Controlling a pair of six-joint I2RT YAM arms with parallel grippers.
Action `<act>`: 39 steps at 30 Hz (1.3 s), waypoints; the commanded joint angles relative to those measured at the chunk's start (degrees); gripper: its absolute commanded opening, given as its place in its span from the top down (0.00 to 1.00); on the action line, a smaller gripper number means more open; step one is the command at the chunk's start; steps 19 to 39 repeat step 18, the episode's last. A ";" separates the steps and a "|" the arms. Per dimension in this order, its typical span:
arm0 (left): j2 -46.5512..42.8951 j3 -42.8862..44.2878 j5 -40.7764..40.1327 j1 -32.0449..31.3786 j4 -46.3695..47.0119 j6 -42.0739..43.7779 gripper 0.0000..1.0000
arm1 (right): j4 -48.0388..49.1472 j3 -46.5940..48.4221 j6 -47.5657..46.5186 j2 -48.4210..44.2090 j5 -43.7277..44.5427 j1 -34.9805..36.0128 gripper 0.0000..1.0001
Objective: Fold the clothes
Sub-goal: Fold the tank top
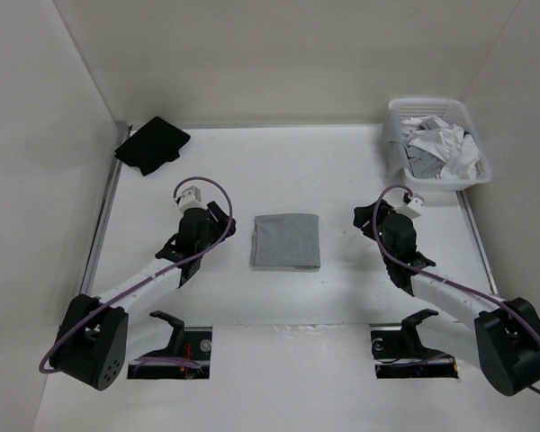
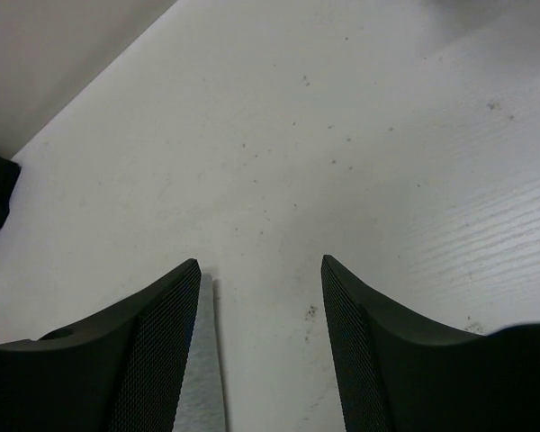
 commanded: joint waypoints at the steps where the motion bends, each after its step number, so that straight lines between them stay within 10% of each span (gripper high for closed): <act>1: 1.51 4.46 -0.48 -0.33 1.49 2.13 0.49 | 5.31 1.45 -0.34 0.42 -0.28 0.04 0.39; 39: 5.11 5.35 -1.45 -2.26 1.93 2.66 0.45 | 5.13 1.37 -1.13 0.51 0.60 2.41 0.44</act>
